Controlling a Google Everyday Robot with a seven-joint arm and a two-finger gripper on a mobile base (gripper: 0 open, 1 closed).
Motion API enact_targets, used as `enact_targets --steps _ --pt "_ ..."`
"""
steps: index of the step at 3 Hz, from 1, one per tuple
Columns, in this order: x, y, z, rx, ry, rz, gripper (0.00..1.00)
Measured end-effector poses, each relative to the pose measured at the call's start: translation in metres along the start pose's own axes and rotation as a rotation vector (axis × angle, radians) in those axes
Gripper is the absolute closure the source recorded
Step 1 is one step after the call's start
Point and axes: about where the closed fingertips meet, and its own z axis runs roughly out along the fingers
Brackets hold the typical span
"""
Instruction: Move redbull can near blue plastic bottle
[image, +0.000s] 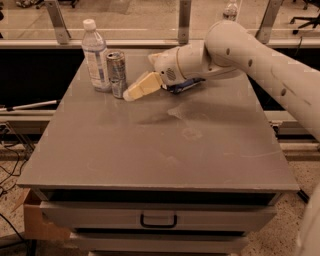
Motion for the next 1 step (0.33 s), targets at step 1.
enact_targets --steps 1 --pt "-0.0001 0.0061 -0.0071 0.011 0.021 -0.003 0.00"
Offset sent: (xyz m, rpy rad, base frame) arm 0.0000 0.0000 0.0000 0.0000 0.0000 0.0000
